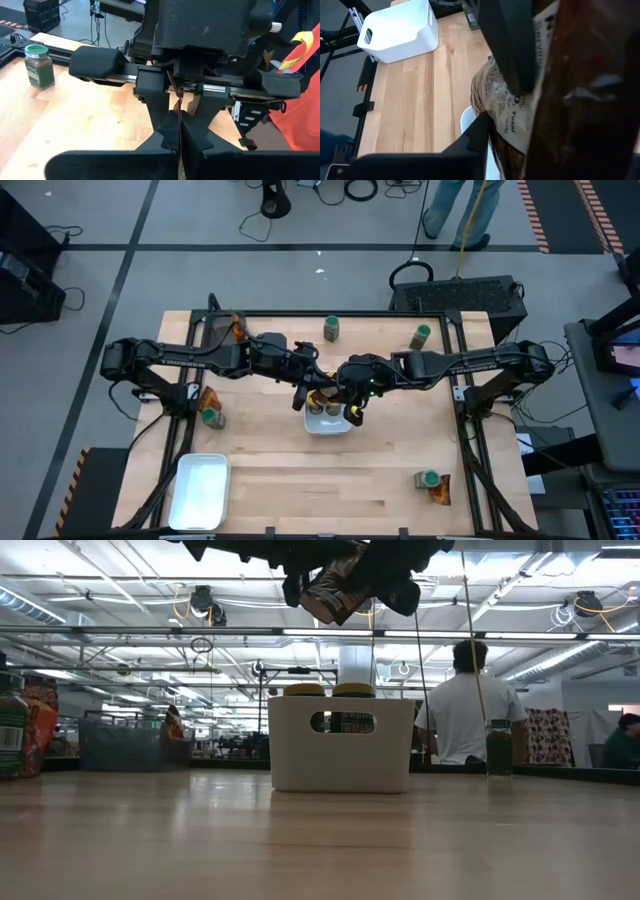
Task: Sort spices by type
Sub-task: Put the top right dark red spice pouch into the black transparent bin
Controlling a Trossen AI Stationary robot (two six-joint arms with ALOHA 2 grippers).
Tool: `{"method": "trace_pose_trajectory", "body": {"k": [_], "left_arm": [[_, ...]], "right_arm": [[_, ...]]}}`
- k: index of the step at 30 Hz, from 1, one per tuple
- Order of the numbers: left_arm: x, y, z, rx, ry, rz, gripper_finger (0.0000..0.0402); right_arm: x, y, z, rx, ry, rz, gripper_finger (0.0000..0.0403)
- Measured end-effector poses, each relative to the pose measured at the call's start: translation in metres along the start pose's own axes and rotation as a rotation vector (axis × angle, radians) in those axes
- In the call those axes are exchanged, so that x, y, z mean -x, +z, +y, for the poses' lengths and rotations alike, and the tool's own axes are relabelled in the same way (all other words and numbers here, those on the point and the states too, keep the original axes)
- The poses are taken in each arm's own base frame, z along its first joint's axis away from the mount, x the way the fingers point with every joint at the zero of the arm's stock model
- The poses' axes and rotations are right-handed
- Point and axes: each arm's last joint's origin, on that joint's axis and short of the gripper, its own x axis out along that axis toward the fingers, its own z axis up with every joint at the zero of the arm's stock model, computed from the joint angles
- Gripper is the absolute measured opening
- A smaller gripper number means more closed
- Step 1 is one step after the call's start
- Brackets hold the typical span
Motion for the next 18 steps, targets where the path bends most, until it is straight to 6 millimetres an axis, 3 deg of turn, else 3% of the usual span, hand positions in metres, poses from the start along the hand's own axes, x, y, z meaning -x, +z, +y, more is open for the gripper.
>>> {"method": "trace_pose_trajectory", "body": {"k": [10,18], "left_arm": [[0.027,0.016,0.002,-0.025,0.076,-0.040,0.0002],[0.086,0.032,0.003,-0.094,0.311,-0.047,0.0001]], "right_arm": [[0.020,0.004,-0.008,-0.012,-0.026,-0.016,0.0180],[0.049,0.002,-0.021,-0.073,-0.075,0.015,0.0226]]}}
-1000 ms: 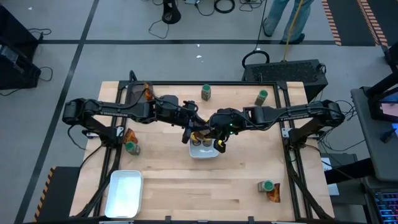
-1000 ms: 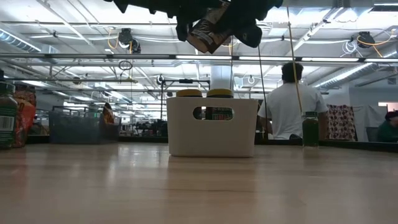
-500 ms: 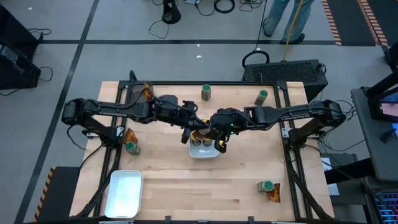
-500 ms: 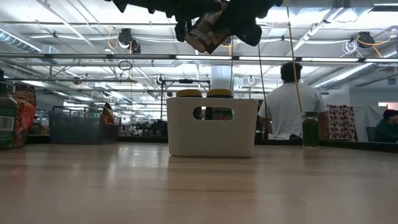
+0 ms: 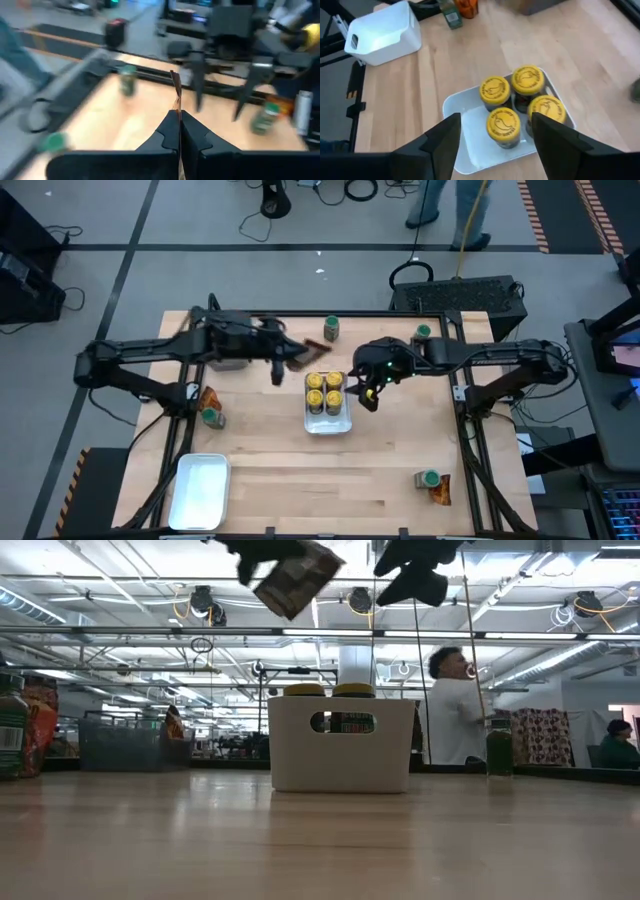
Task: Sort spices by type
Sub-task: Put the top right dark red spice pouch into the black transparent bin
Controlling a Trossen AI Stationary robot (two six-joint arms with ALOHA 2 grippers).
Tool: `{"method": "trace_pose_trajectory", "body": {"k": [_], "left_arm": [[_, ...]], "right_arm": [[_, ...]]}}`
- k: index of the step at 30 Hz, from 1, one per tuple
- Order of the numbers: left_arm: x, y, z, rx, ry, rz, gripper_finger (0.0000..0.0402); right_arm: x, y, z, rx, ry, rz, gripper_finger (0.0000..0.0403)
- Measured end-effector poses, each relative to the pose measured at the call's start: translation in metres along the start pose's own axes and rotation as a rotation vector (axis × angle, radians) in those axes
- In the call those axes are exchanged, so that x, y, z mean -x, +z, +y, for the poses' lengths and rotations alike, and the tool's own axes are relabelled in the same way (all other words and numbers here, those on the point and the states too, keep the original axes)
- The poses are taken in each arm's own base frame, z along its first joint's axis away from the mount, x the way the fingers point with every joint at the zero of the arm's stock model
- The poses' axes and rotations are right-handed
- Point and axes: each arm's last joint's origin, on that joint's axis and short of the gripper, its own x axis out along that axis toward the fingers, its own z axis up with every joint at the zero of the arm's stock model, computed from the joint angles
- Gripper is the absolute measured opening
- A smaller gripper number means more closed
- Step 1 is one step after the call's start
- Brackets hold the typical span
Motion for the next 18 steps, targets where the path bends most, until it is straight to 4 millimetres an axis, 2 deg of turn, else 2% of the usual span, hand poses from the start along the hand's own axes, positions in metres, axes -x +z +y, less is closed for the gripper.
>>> {"method": "trace_pose_trajectory", "body": {"k": [8,13,18], "left_arm": [[0.067,0.007,0.017,-0.017,0.312,-0.053,0.0001],[0.096,-0.011,0.026,0.030,0.487,-0.081,0.0000],[0.113,-0.035,0.036,0.143,0.714,-0.118,0.0000]], "right_arm": [[0.006,0.000,-0.003,-0.019,-0.056,-0.010,0.0219],[0.004,0.000,-0.004,-0.019,-0.058,-0.008,0.0218],[0.004,0.000,-0.003,-0.019,-0.059,-0.018,0.0218]]}}
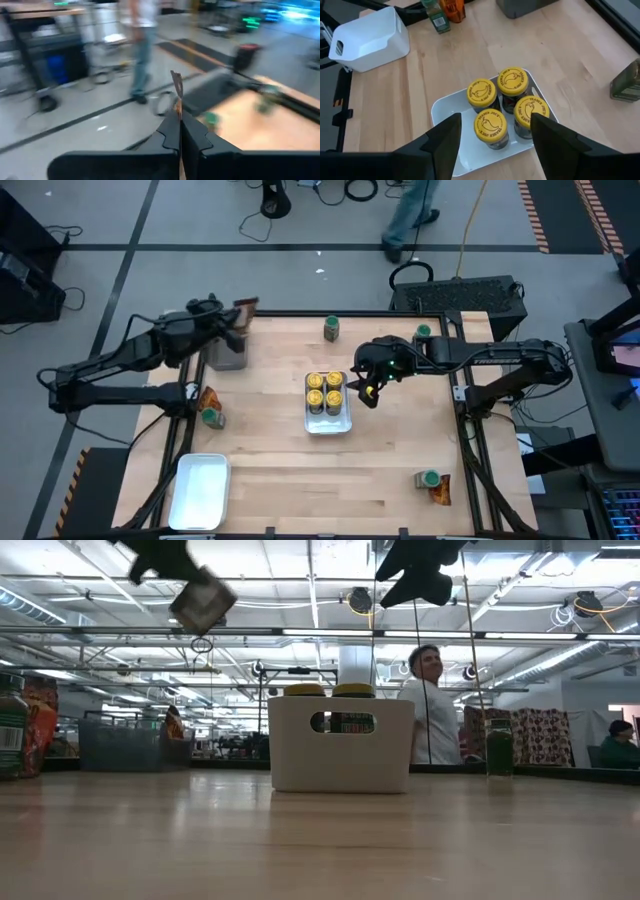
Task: Sort spices by type
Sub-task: Put the top right dark red spice pouch into the black transparent bin
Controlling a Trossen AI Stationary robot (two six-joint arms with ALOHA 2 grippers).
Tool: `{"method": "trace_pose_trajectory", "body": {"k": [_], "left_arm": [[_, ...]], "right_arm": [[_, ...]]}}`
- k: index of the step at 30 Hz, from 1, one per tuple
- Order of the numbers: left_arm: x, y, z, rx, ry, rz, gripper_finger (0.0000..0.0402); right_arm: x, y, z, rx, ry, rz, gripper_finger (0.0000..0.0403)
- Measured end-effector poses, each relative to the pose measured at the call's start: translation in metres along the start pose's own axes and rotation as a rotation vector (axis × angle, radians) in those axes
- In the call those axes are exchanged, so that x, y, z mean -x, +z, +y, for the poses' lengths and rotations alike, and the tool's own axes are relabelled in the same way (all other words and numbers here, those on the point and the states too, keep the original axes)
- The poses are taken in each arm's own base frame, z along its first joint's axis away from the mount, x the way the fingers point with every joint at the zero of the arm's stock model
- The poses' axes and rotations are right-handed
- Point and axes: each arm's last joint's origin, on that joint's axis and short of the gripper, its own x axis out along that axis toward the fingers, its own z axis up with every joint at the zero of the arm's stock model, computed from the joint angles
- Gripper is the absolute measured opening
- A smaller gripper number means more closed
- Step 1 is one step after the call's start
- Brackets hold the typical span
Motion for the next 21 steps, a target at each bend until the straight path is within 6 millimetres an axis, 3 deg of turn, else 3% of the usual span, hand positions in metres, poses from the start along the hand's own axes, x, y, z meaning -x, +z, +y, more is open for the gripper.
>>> {"method": "trace_pose_trajectory", "body": {"k": [4,7,16,21], "left_arm": [[-0.001,-0.017,0.010,0.070,0.185,-0.014,0.0000],[-0.005,-0.027,0.010,0.065,0.194,0.003,0.0000],[-0.007,-0.023,-0.009,0.055,-0.392,0.036,0.0000],[-0.001,-0.019,-0.012,0.068,-0.564,0.023,0.0000]], "right_arm": [[0.000,0.001,0.000,-0.003,-0.014,-0.010,0.0217],[0.000,0.001,0.000,-0.004,-0.016,-0.010,0.0217],[0.000,0.009,0.003,-0.017,0.023,-0.094,0.0217],[0.002,0.018,0.006,-0.006,0.055,-0.185,0.0217]]}}
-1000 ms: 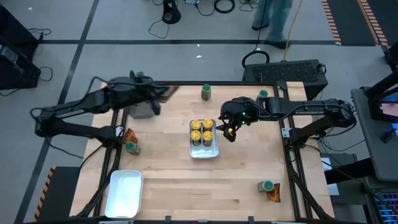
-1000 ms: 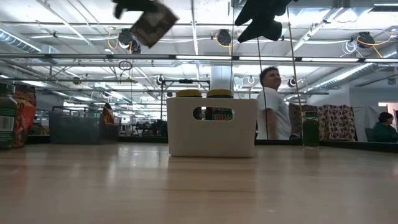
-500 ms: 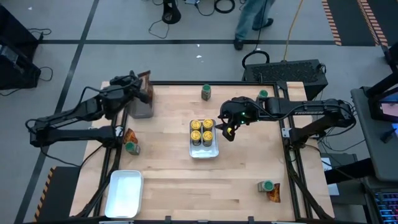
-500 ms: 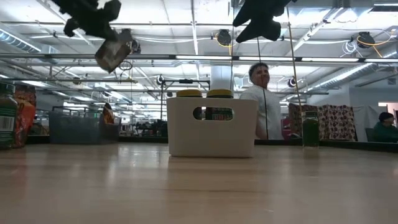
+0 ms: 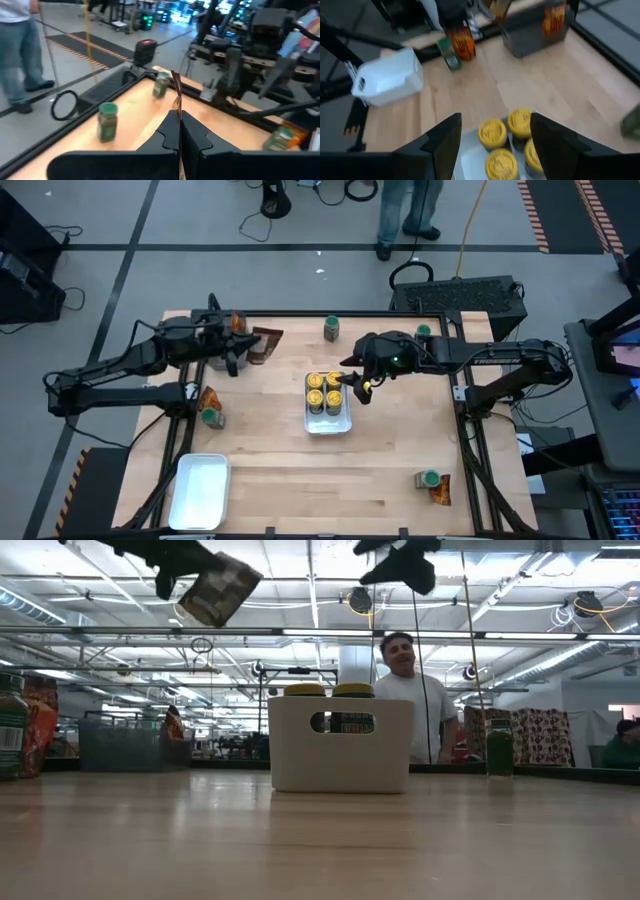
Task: Sort spices by type
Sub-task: Put the top right dark red spice pouch into the black transparent bin
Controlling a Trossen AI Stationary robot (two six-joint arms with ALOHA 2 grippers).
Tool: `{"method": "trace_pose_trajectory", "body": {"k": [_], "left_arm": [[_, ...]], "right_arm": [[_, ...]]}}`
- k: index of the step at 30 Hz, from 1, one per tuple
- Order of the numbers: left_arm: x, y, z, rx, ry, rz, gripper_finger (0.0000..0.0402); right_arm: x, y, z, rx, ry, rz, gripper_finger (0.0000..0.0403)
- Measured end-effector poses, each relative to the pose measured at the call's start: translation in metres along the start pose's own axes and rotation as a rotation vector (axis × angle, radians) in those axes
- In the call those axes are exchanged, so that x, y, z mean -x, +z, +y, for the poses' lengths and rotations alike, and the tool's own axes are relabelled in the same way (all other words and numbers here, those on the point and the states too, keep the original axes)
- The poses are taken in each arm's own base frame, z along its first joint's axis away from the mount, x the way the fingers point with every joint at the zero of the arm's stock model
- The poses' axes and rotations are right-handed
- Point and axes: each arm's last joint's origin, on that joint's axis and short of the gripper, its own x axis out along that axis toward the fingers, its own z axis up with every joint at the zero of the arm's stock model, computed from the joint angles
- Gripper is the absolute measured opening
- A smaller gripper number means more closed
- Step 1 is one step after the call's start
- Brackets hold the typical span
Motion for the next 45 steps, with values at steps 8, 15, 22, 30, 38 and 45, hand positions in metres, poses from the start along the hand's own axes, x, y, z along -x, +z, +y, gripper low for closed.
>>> {"method": "trace_pose_trajectory", "body": {"k": [8,15,22,30,38,45], "left_arm": [[0.020,-0.009,0.014,0.083,0.435,-0.006,0.0000],[0.031,-0.014,0.025,0.059,0.857,-0.076,0.0000],[0.022,-0.048,0.040,-0.002,1.110,-0.053,0.0000],[0.014,-0.095,0.058,0.052,1.206,-0.086,0.0000],[0.008,-0.127,0.071,0.000,1.256,-0.111,0.0000],[0.005,-0.160,0.084,0.019,1.256,-0.122,0.0000]], "right_arm": [[-0.011,0.003,0.002,0.011,0.016,-0.042,0.0217],[-0.022,-0.003,0.008,-0.008,0.027,-0.018,0.0217],[-0.022,-0.007,0.015,-0.009,0.044,0.002,0.0217],[-0.022,-0.007,0.015,-0.078,0.047,0.005,0.0217],[-0.022,-0.007,0.016,-0.159,0.090,0.028,0.0217],[-0.022,-0.007,0.016,-0.192,0.093,0.032,0.0217]]}}
